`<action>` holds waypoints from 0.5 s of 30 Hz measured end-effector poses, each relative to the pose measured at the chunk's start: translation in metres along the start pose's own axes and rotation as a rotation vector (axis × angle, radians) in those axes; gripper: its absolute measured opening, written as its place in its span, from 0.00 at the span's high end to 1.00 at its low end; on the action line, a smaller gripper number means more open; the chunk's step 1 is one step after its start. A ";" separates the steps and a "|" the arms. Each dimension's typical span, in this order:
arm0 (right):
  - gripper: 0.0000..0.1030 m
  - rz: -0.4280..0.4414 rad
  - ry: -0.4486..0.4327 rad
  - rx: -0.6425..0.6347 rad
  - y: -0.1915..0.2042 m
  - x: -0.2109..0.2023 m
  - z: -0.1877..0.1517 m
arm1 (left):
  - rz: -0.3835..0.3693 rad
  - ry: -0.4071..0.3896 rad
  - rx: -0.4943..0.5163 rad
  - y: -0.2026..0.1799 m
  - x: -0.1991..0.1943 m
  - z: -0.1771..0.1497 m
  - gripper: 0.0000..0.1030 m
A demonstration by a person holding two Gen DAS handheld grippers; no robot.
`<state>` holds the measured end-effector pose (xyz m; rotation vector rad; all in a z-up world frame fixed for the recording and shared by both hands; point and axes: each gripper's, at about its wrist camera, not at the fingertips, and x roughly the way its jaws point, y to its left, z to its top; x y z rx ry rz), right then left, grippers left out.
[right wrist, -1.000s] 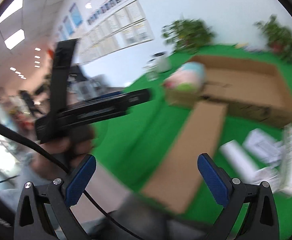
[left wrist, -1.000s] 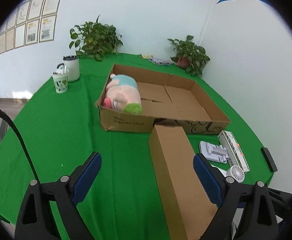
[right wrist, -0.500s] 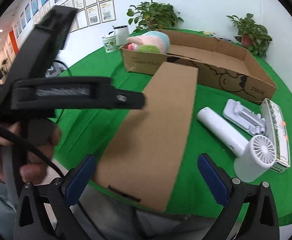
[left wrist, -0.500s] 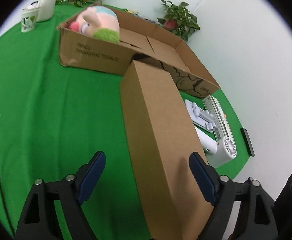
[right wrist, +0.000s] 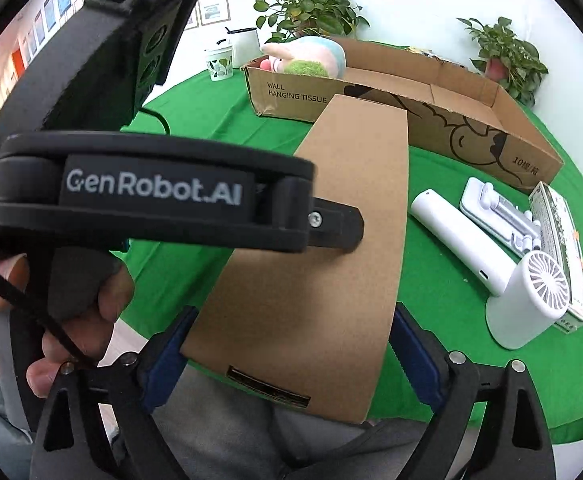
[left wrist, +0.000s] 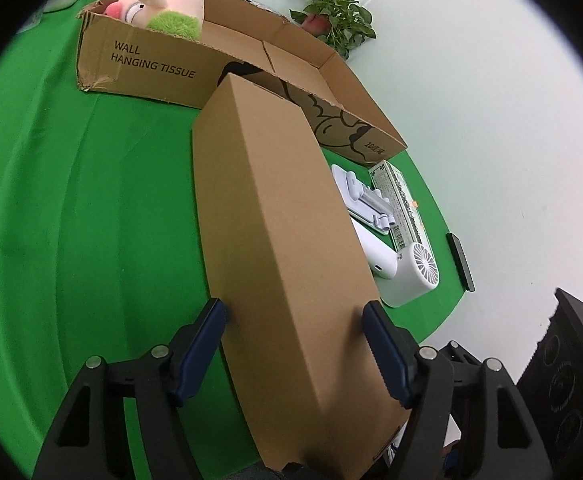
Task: Organize objects
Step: 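Grasp the long narrow cardboard tray with the left gripper and lift it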
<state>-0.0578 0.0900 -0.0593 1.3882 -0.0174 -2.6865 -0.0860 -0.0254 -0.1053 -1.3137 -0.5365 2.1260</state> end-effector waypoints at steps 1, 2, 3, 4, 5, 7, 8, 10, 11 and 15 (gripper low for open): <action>0.12 0.025 -0.002 0.023 -0.004 -0.001 0.000 | -0.002 -0.005 -0.003 0.000 -0.003 -0.001 0.31; 0.12 0.065 -0.005 0.057 -0.010 -0.004 0.000 | -0.004 -0.008 -0.008 0.001 -0.005 -0.002 0.31; 0.12 0.100 -0.007 0.083 -0.014 -0.005 0.000 | 0.000 -0.011 -0.016 0.001 -0.008 -0.004 0.28; 0.12 0.129 -0.007 0.100 -0.016 -0.006 -0.001 | 0.005 -0.012 -0.028 0.003 -0.010 -0.005 0.26; 0.12 0.174 -0.007 0.117 -0.019 -0.007 -0.001 | 0.005 -0.011 -0.039 0.004 -0.012 -0.005 0.26; 0.12 0.240 -0.007 0.145 -0.022 -0.007 -0.001 | -0.004 0.001 -0.056 0.007 -0.012 -0.007 0.26; 0.12 0.274 -0.002 0.160 -0.024 -0.006 -0.001 | -0.007 0.008 -0.066 0.008 -0.011 -0.008 0.26; 0.12 0.346 0.004 0.179 -0.026 -0.005 -0.002 | -0.005 0.022 -0.073 0.008 -0.008 -0.011 0.28; 0.12 0.373 0.003 0.181 -0.026 -0.004 -0.002 | 0.009 0.020 -0.068 0.007 -0.009 -0.012 0.27; 0.12 0.438 0.011 0.191 -0.030 -0.002 -0.003 | 0.039 -0.014 -0.061 0.004 -0.017 -0.016 0.31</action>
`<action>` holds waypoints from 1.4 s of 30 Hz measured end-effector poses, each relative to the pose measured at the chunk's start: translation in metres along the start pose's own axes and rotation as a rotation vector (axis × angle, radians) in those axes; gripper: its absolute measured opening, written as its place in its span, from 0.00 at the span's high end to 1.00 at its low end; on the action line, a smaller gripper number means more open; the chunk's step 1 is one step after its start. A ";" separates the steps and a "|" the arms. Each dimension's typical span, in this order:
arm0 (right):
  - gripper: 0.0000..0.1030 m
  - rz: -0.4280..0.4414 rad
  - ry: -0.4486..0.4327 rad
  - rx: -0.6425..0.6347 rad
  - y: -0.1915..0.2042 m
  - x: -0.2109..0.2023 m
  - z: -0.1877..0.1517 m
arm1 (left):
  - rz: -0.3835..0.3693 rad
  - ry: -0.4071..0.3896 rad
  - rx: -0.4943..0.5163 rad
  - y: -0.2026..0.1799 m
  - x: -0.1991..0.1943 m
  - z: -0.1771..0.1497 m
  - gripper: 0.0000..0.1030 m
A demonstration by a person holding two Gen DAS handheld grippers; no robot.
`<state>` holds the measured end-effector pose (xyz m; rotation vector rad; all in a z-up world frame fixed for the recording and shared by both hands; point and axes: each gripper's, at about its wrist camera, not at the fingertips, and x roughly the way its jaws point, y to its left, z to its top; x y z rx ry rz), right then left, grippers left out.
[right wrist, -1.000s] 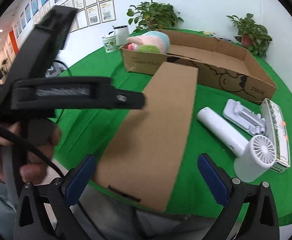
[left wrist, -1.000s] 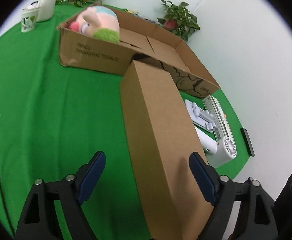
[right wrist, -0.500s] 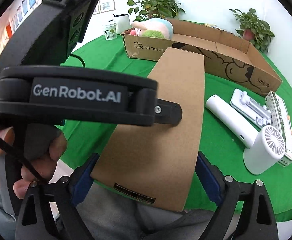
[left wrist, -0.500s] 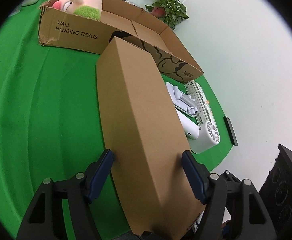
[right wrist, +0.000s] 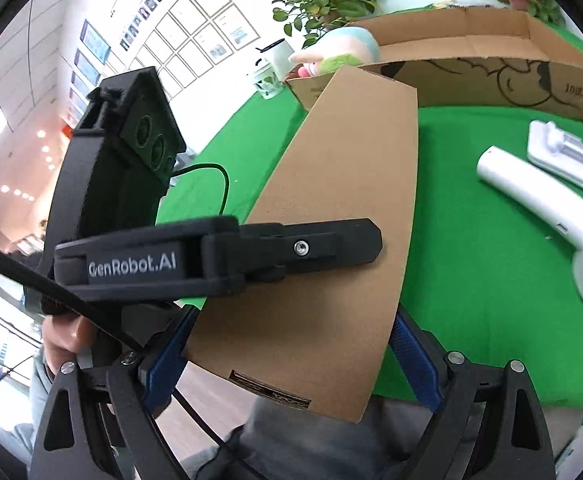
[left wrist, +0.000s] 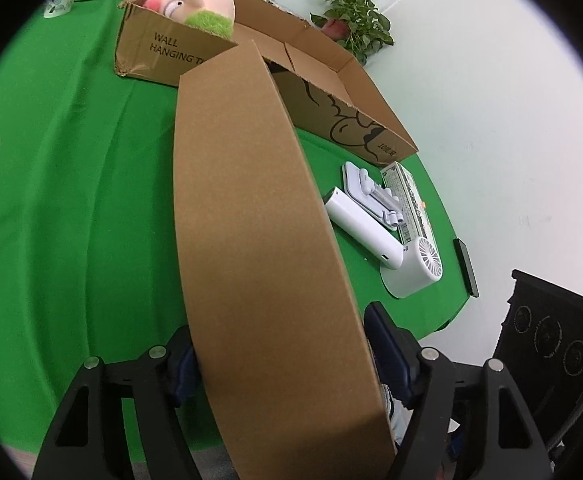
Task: Organize objects
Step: 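Grasp the long narrow cardboard tray with the left gripper and lift it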
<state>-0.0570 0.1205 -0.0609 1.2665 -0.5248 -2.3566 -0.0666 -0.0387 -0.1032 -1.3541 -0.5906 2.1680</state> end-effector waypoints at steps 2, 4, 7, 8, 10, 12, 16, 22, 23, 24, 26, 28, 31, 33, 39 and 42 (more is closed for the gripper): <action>0.12 0.018 0.000 0.001 -0.001 -0.001 0.000 | 0.011 -0.006 -0.007 0.001 -0.002 -0.001 0.33; 0.12 0.012 0.011 0.003 -0.002 0.000 -0.001 | 0.021 -0.013 -0.009 0.000 -0.004 0.000 0.36; 0.11 0.014 0.016 -0.002 -0.003 0.002 0.004 | 0.055 -0.018 -0.011 -0.003 -0.006 0.002 0.36; 0.10 0.016 0.014 -0.007 -0.003 0.001 0.005 | 0.063 -0.020 -0.013 -0.004 -0.006 0.003 0.36; 0.10 0.014 0.010 -0.017 -0.002 -0.001 0.008 | 0.088 -0.022 -0.022 -0.006 -0.006 0.006 0.36; 0.09 0.006 0.001 -0.042 0.000 -0.003 0.010 | 0.118 -0.019 -0.026 -0.010 -0.006 0.008 0.36; 0.09 0.012 -0.019 -0.063 0.002 -0.014 0.006 | 0.191 -0.015 0.014 -0.024 -0.003 0.009 0.36; 0.06 0.008 -0.045 -0.050 -0.014 -0.029 0.007 | 0.222 0.009 0.043 -0.039 0.008 0.014 0.36; 0.06 -0.016 -0.053 -0.049 -0.017 -0.033 0.006 | 0.217 0.001 0.045 -0.040 0.007 0.015 0.36; 0.05 -0.038 -0.061 -0.047 -0.021 -0.035 0.006 | 0.205 -0.009 0.046 -0.042 0.006 0.016 0.36; 0.03 -0.051 -0.074 -0.025 -0.031 -0.042 0.006 | 0.193 -0.026 0.059 -0.045 0.004 0.017 0.36; 0.03 -0.072 -0.088 0.002 -0.041 -0.049 0.006 | 0.179 -0.028 0.078 -0.050 0.006 0.018 0.36; 0.03 -0.124 -0.104 0.026 -0.051 -0.059 0.008 | 0.150 -0.030 0.086 -0.056 0.007 0.020 0.46; 0.03 -0.136 -0.106 0.020 -0.052 -0.070 0.006 | 0.124 -0.044 0.090 -0.060 0.004 0.020 0.47; 0.03 -0.177 -0.091 -0.083 -0.023 -0.069 0.012 | 0.039 -0.019 0.127 -0.073 0.013 0.023 0.63; 0.03 -0.213 -0.082 -0.099 -0.015 -0.066 0.009 | -0.019 0.008 0.156 -0.087 0.024 0.028 0.64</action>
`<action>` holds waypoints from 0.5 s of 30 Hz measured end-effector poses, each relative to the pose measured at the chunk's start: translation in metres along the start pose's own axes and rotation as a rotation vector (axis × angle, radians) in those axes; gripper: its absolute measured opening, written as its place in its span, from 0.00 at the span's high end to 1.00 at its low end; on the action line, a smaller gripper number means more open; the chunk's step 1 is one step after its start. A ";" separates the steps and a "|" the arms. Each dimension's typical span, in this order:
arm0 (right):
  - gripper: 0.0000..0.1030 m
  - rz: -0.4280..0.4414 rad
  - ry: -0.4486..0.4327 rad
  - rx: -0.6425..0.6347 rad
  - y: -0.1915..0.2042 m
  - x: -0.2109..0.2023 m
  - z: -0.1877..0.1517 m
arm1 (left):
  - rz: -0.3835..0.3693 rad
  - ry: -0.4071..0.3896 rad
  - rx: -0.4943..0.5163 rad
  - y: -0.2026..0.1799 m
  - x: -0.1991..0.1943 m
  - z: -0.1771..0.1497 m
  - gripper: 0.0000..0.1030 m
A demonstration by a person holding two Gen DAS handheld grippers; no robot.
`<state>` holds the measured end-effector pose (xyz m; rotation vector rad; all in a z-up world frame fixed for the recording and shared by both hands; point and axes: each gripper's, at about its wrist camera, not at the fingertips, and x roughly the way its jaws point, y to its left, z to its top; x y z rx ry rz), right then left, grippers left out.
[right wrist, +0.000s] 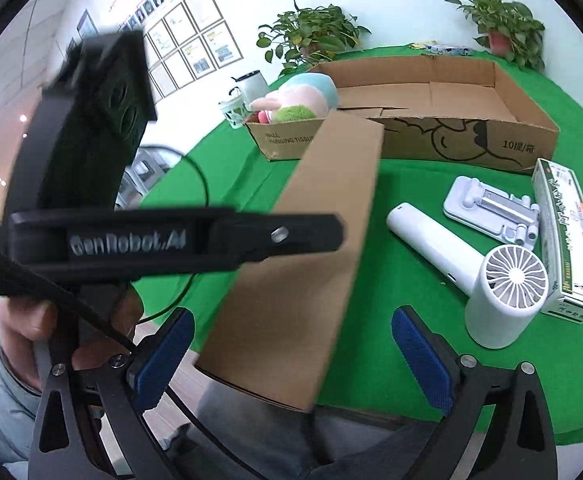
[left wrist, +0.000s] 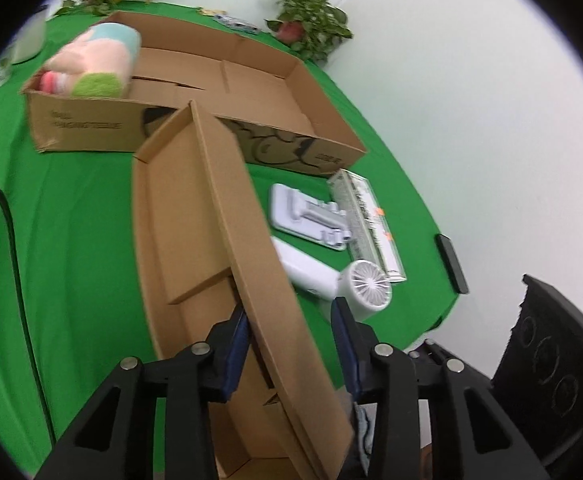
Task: Organize objects
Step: 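Grasp the long narrow cardboard tray with the left gripper and lift it, then carry the cardboard tray with the left gripper toward the open box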
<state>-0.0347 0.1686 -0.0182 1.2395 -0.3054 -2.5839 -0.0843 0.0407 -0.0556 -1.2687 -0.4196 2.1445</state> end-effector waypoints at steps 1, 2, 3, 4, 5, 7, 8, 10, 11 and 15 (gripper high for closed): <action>0.03 -0.013 0.004 0.001 0.000 -0.001 -0.001 | -0.016 0.024 0.014 -0.005 0.007 0.003 0.64; 0.03 -0.027 0.008 0.006 -0.001 -0.001 -0.002 | -0.019 0.043 0.028 -0.010 0.015 0.007 0.64; 0.05 -0.035 0.003 0.015 -0.004 -0.004 -0.002 | -0.012 0.045 0.040 -0.014 0.019 0.010 0.64; 0.06 -0.046 -0.007 0.033 -0.009 -0.007 -0.003 | 0.000 0.039 0.053 -0.018 0.021 0.012 0.64; 0.09 -0.067 -0.015 0.049 -0.015 -0.009 -0.003 | 0.007 0.026 0.066 -0.022 0.019 0.014 0.64; 0.21 -0.128 -0.015 0.084 -0.027 -0.010 -0.004 | 0.045 -0.003 0.077 -0.023 0.013 0.014 0.61; 0.24 -0.144 -0.009 0.112 -0.036 -0.010 -0.005 | 0.075 -0.014 0.085 -0.022 0.010 0.013 0.60; 0.29 -0.155 -0.005 0.148 -0.049 -0.010 -0.007 | 0.132 -0.024 0.087 -0.015 0.004 0.007 0.58; 0.32 -0.155 -0.006 0.148 -0.052 -0.010 -0.008 | 0.161 -0.023 0.071 -0.008 0.003 0.005 0.57; 0.56 -0.159 0.025 0.101 -0.046 0.005 -0.006 | 0.187 -0.028 0.023 0.019 0.002 -0.004 0.56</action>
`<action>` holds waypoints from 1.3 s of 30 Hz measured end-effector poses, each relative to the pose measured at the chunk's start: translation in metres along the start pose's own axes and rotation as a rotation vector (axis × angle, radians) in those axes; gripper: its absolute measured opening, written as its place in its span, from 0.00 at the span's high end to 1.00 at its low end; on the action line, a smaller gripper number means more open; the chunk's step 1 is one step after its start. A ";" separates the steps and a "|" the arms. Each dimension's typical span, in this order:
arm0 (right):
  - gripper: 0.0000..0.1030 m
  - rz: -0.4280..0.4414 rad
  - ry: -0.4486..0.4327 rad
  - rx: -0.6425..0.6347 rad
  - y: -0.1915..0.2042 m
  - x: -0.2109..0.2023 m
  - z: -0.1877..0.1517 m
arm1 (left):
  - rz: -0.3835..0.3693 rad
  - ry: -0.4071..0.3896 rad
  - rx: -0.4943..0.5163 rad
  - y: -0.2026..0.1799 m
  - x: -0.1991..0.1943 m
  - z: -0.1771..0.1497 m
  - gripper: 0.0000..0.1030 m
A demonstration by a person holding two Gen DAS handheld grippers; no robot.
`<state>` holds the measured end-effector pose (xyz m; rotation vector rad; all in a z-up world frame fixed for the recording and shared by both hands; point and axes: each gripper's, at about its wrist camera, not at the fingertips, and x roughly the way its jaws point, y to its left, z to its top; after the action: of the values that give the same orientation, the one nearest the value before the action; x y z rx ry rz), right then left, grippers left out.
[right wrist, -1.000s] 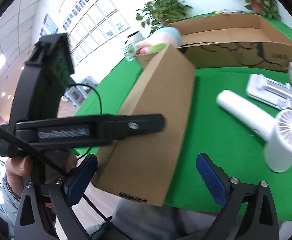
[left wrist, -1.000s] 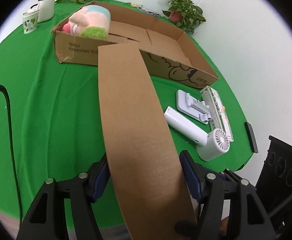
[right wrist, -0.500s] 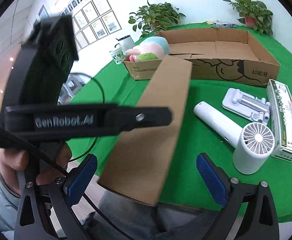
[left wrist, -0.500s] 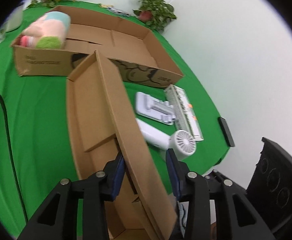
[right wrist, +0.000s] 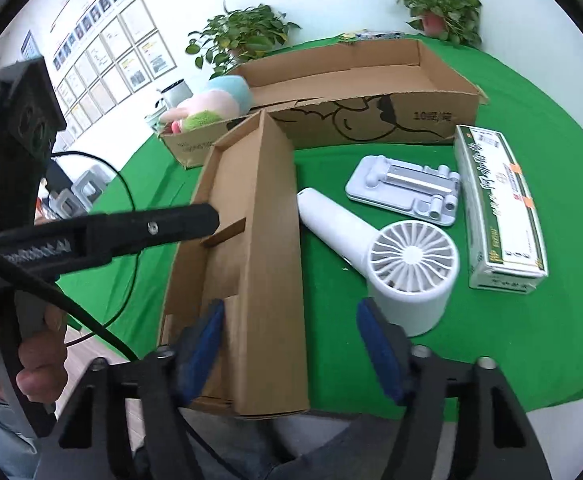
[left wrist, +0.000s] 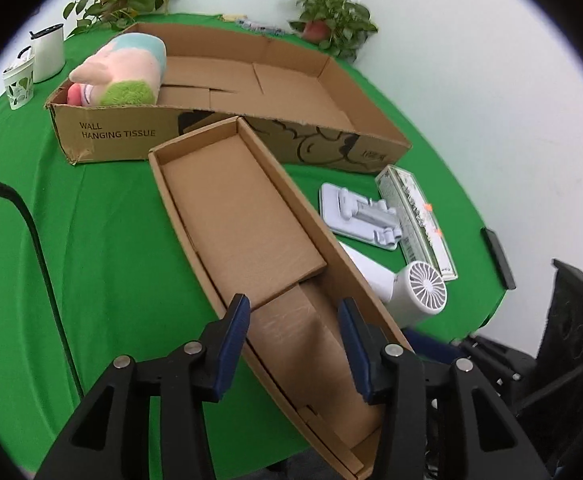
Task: Organize objects
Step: 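Carry the cardboard tray with the left gripper toward the open box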
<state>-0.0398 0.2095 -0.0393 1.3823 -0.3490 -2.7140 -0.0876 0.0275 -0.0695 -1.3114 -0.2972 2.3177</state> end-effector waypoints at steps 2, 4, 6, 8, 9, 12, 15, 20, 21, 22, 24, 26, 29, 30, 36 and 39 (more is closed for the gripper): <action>0.68 0.024 0.039 -0.034 0.013 0.009 -0.002 | 0.014 -0.007 -0.009 0.002 -0.001 -0.004 0.56; 0.68 0.031 0.053 -0.061 0.022 0.017 -0.002 | 0.027 0.000 -0.017 0.006 -0.004 -0.010 0.56; 0.68 0.132 0.096 -0.059 0.033 0.024 -0.005 | 0.028 -0.012 -0.019 0.011 -0.013 -0.017 0.57; 0.66 0.144 0.085 -0.066 0.040 0.022 -0.007 | 0.028 -0.025 -0.017 0.012 -0.023 -0.023 0.57; 0.60 0.122 0.073 -0.074 0.043 0.021 -0.006 | 0.032 -0.032 -0.017 0.013 -0.027 -0.026 0.57; 0.46 0.090 0.049 -0.053 0.041 0.021 -0.001 | 0.062 -0.048 -0.020 0.012 -0.032 -0.028 0.58; 0.46 0.080 0.063 -0.058 0.045 0.026 0.002 | 0.069 -0.059 -0.031 0.017 -0.037 -0.028 0.59; 0.47 0.060 0.086 -0.046 0.046 0.035 0.007 | 0.115 -0.071 -0.029 0.023 -0.042 -0.029 0.59; 0.48 0.056 0.087 -0.044 0.046 0.037 0.008 | 0.120 -0.063 -0.031 0.025 -0.041 -0.030 0.59; 0.50 0.052 0.084 -0.048 0.048 0.038 0.009 | 0.130 -0.053 -0.035 0.028 -0.038 -0.030 0.59; 0.55 0.046 0.083 -0.059 0.051 0.043 0.011 | 0.141 -0.026 -0.056 0.034 -0.031 -0.031 0.61; 0.63 0.042 0.083 -0.075 0.055 0.048 0.013 | 0.139 -0.014 -0.070 0.038 -0.027 -0.033 0.68; 0.75 0.043 0.089 -0.094 0.062 0.053 0.013 | 0.154 -0.005 -0.067 0.040 -0.022 -0.035 0.85; 0.75 0.031 0.087 -0.102 0.065 0.054 0.013 | 0.158 -0.009 -0.065 0.041 -0.023 -0.036 0.85; 0.78 -0.008 0.065 -0.103 0.070 0.053 0.010 | 0.175 -0.019 -0.042 0.037 -0.024 -0.038 0.86; 0.79 -0.029 0.034 -0.099 0.073 0.047 0.008 | 0.186 -0.051 -0.016 0.031 -0.032 -0.036 0.86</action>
<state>-0.0767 0.1319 -0.0547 1.4160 -0.1902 -2.6869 -0.0518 -0.0163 -0.0766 -1.3399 -0.2186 2.5107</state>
